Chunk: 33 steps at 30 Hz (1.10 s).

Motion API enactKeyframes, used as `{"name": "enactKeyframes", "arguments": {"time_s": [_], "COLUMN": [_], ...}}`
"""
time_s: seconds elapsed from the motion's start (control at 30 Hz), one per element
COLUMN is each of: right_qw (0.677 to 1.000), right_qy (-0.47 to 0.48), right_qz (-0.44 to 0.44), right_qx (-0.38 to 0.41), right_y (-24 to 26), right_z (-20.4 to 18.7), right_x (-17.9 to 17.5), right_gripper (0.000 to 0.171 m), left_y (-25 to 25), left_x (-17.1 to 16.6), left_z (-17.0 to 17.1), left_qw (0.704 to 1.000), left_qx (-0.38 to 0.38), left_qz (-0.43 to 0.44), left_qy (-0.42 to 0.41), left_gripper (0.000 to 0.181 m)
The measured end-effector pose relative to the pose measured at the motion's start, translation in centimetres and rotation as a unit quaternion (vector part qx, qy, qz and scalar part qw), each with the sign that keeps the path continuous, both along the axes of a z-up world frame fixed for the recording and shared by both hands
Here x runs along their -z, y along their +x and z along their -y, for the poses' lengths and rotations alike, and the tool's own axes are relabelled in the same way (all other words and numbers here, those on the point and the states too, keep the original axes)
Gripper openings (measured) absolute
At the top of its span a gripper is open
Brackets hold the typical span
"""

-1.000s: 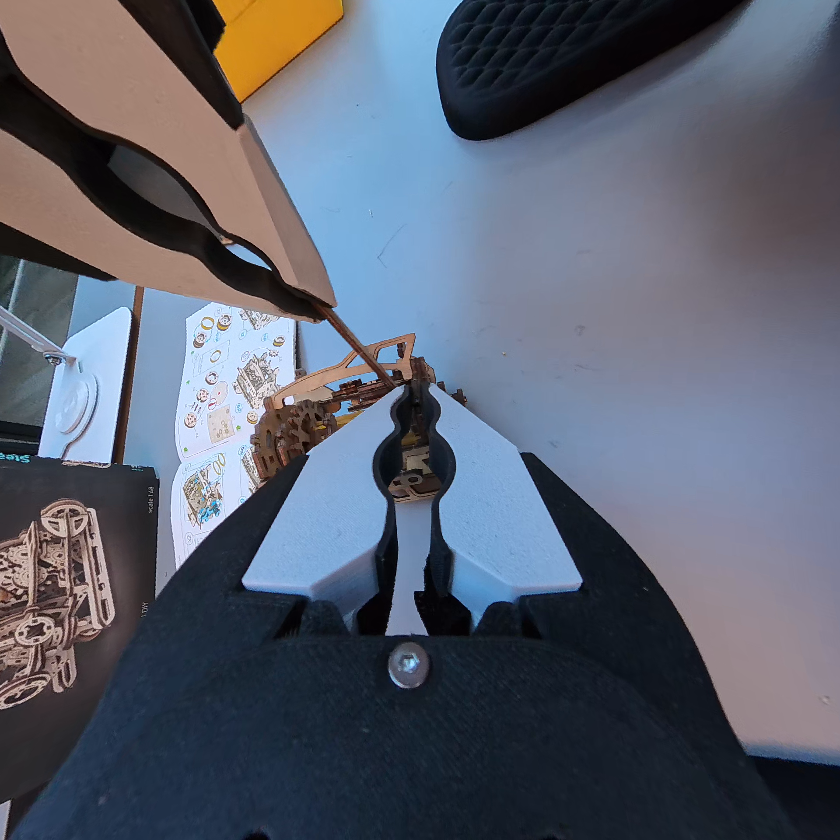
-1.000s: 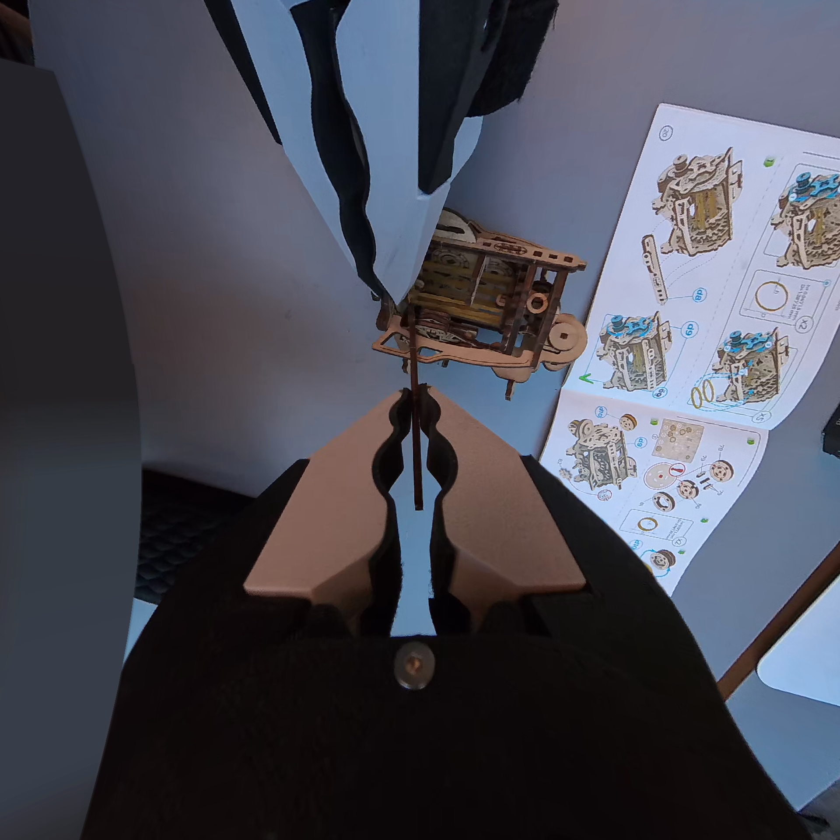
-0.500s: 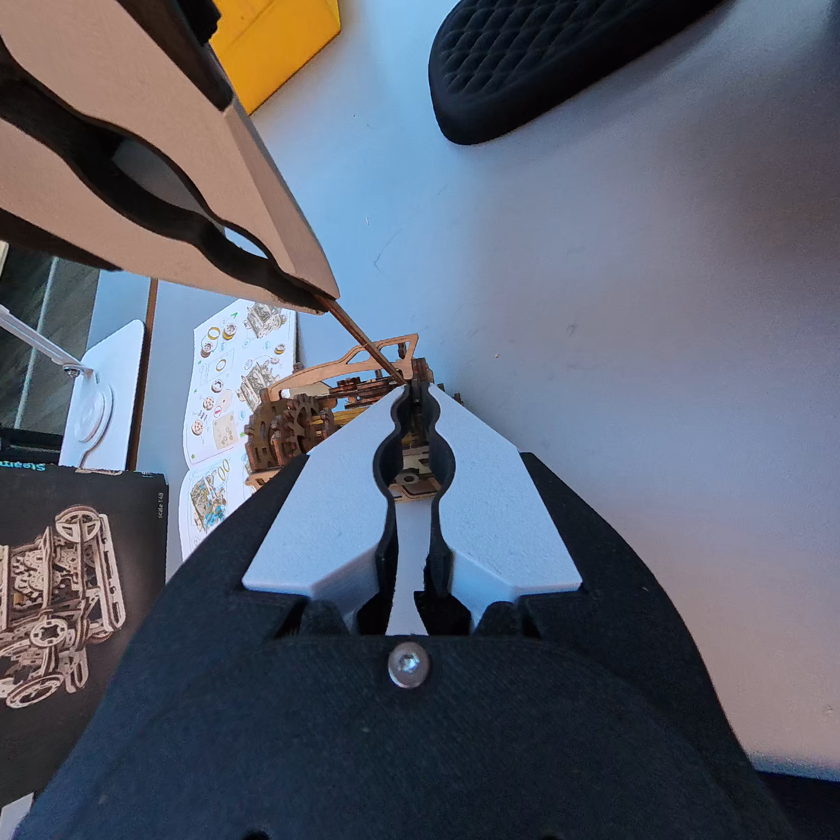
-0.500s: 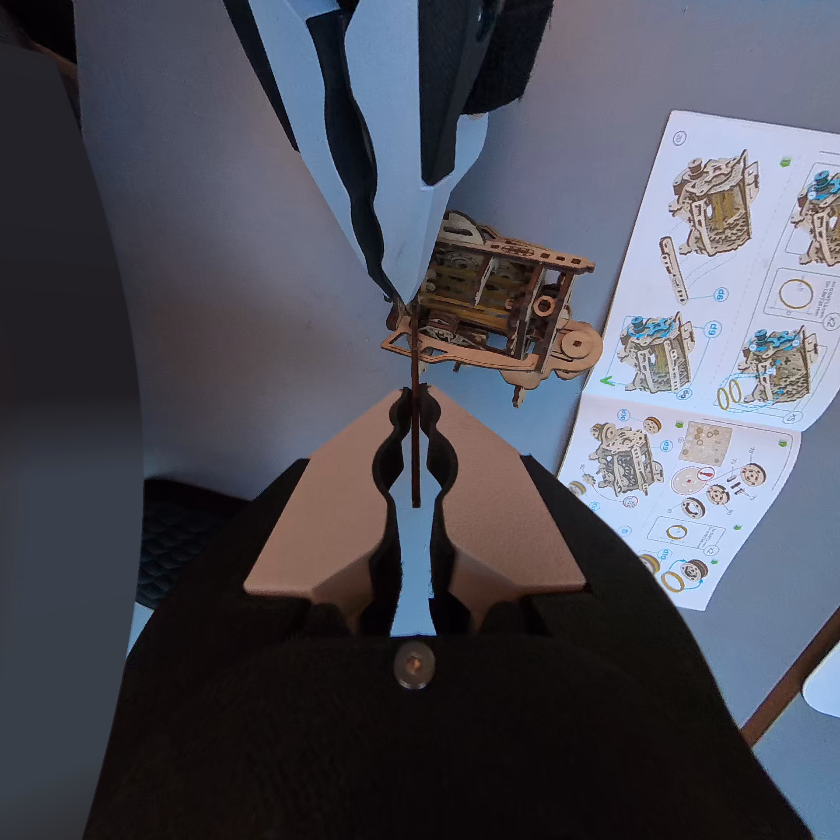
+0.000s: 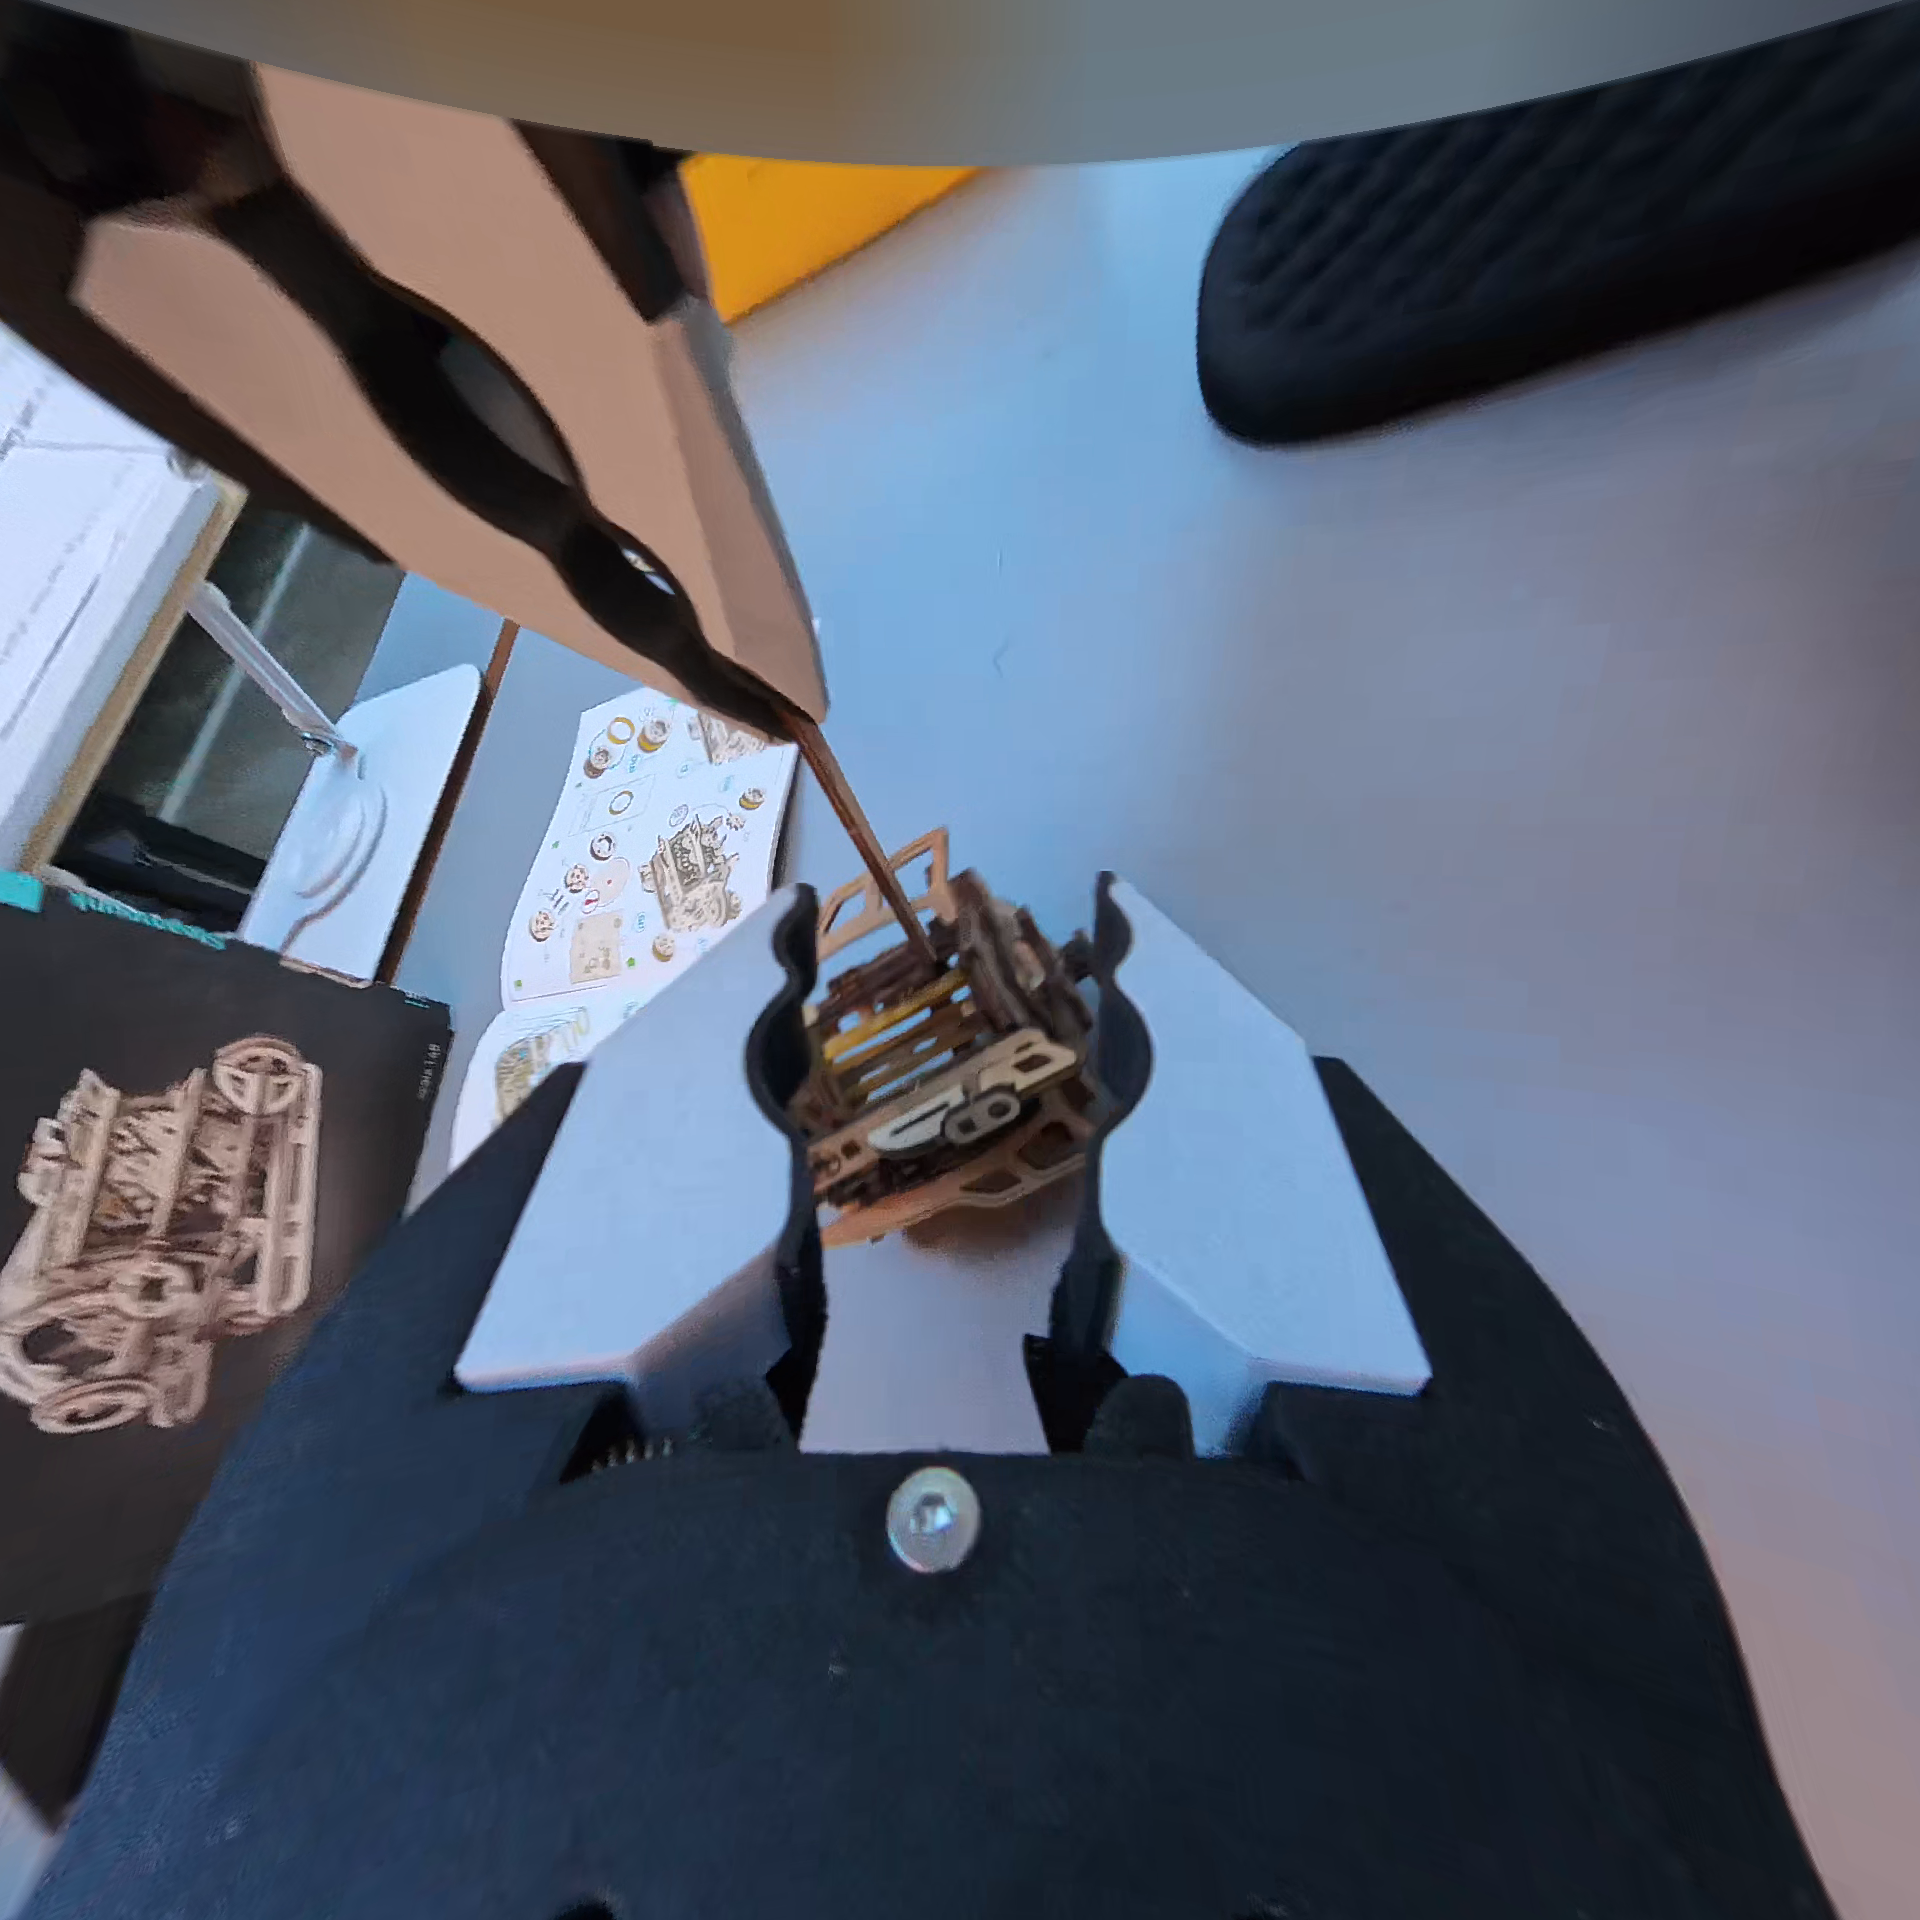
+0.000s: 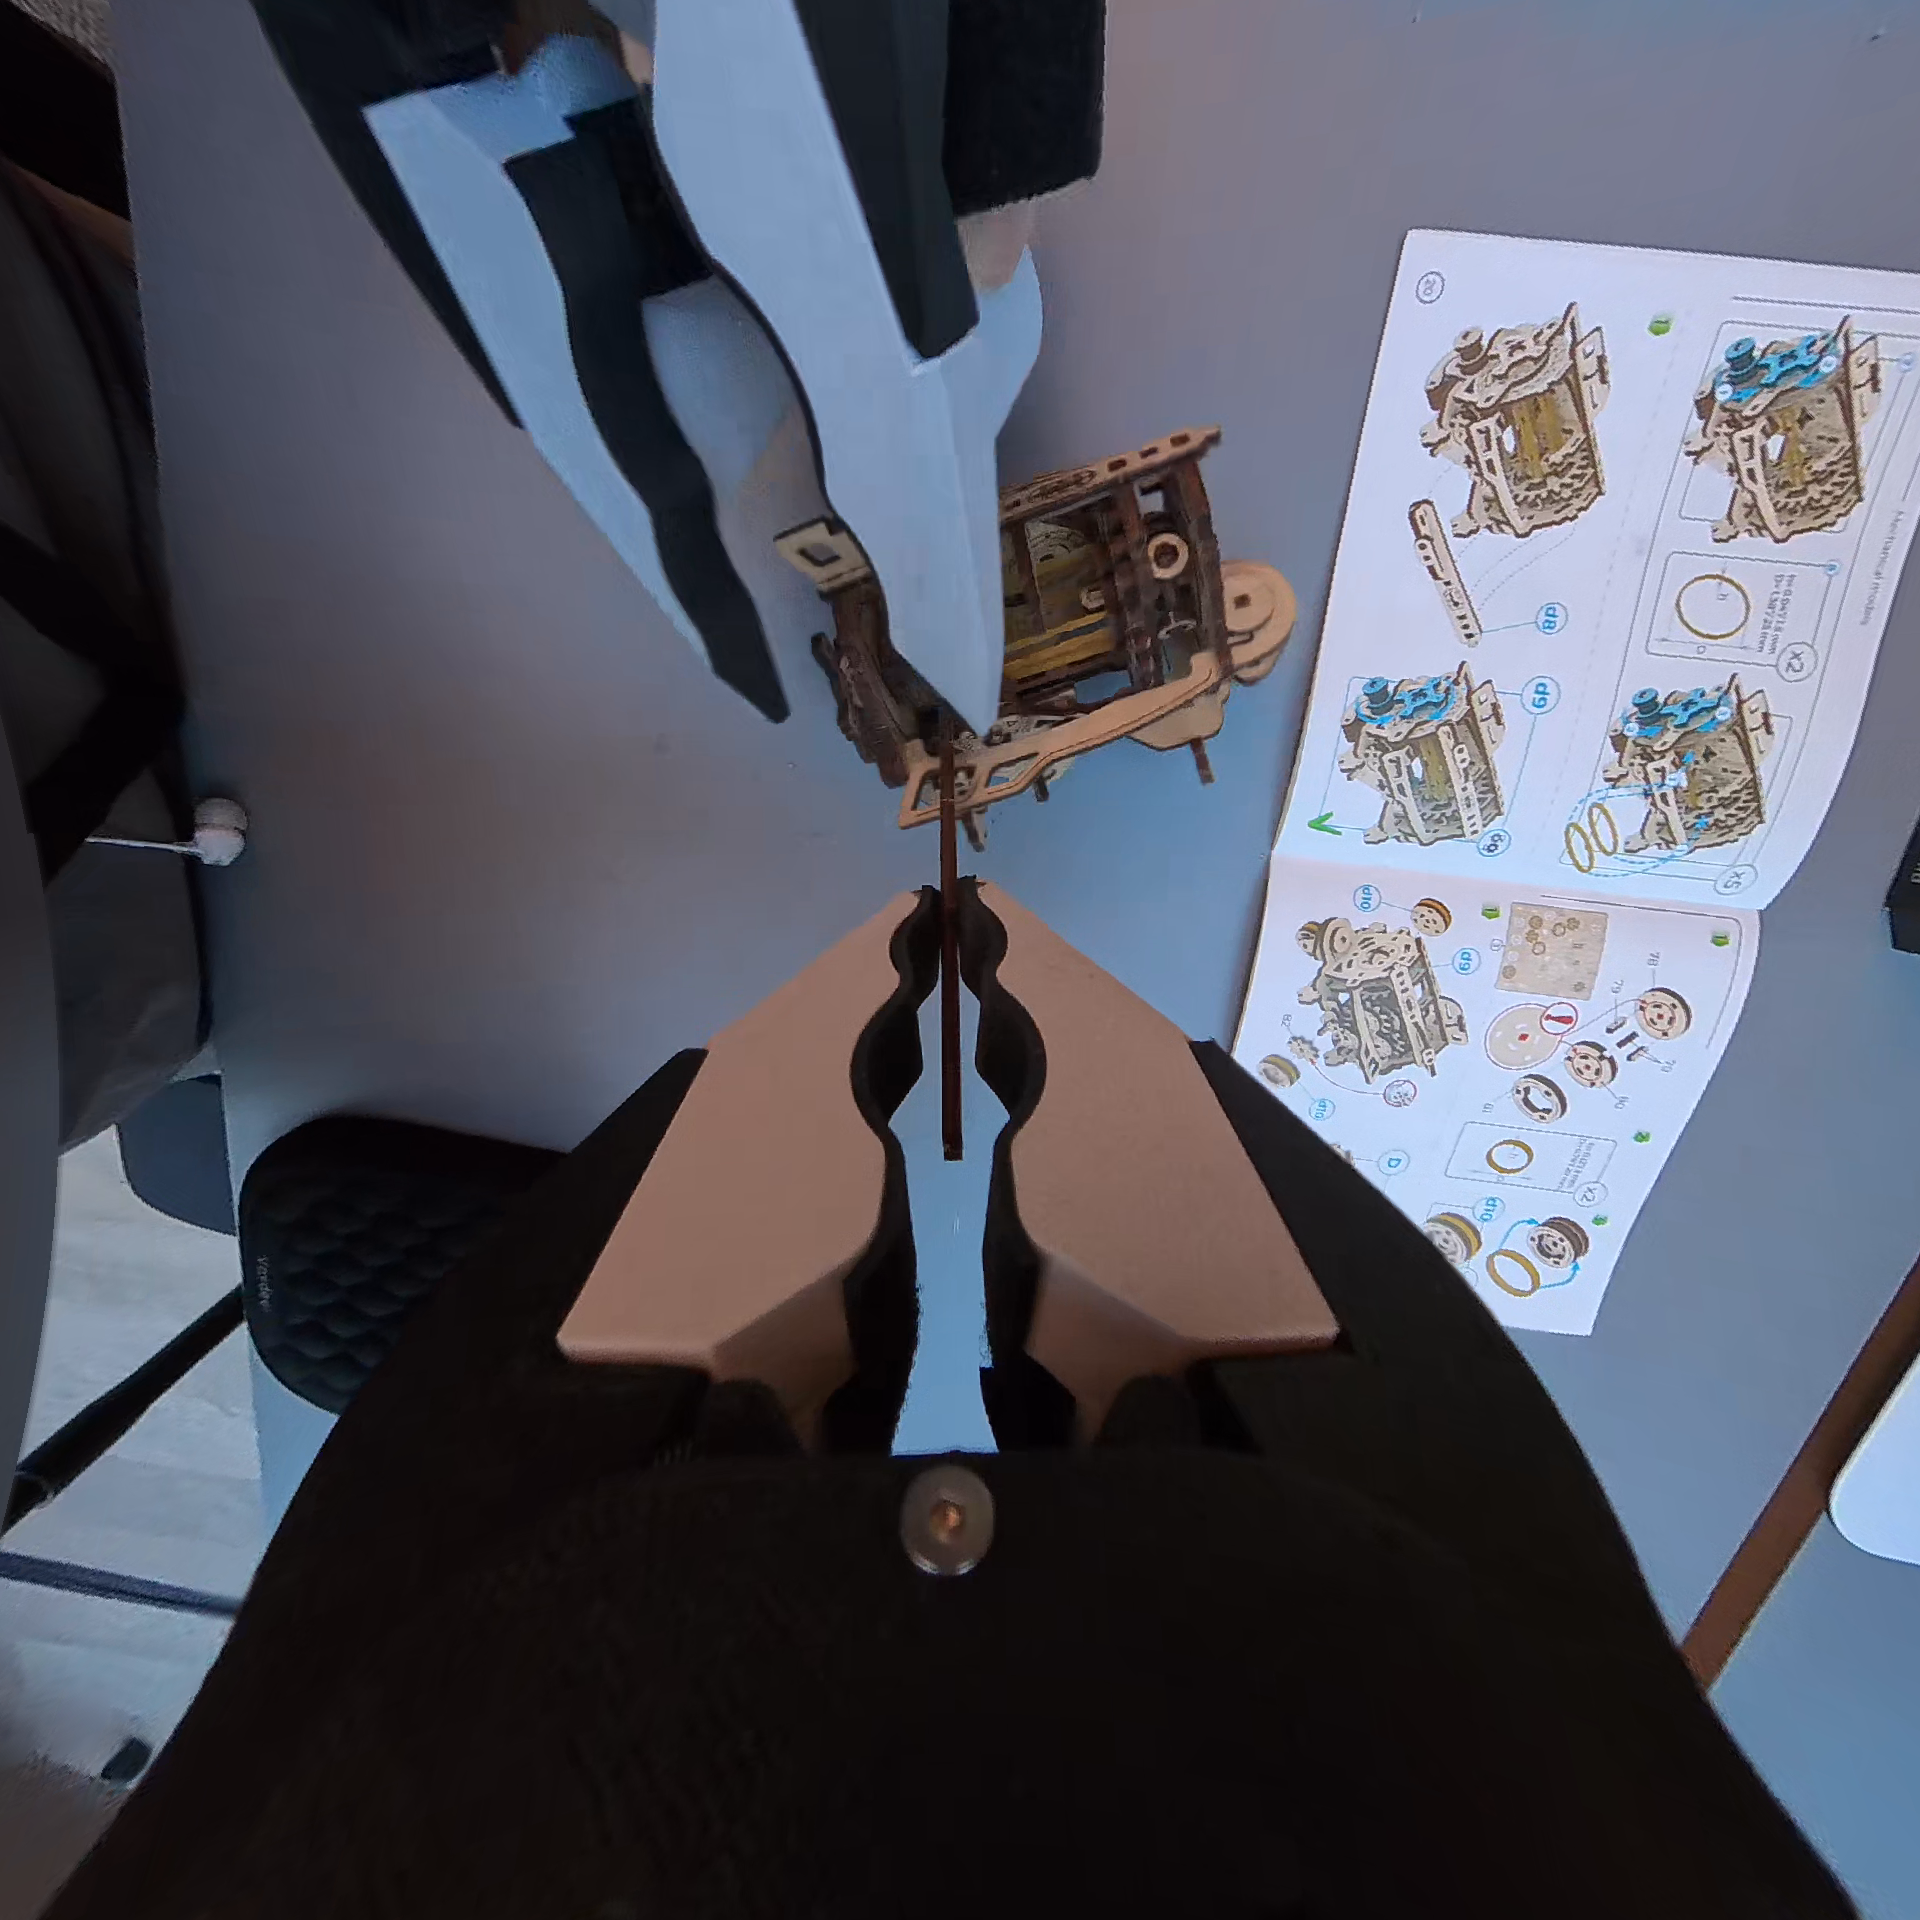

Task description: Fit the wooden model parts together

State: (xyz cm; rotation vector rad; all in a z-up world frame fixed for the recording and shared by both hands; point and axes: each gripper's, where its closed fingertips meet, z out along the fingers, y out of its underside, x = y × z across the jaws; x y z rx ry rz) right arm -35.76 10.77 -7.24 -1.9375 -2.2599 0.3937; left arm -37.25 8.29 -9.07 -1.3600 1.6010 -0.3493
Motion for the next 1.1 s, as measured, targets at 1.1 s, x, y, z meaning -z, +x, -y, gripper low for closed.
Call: {"name": "enactKeyframes", "arguments": {"time_s": [1.1], "right_qw": [0.948], "right_qy": [-0.017], "right_qz": [-0.264], "right_qx": [0.175], "right_y": [5.4], "right_z": [-0.5], "right_x": [-4.4], "right_gripper": [0.001], "left_y": [-3.8], "left_x": [-0.1], "left_z": [2.7], "left_qw": [0.894], "left_qx": [-0.054], "left_qz": [0.196], "left_qy": [-0.399], "left_gripper": [0.073]}}
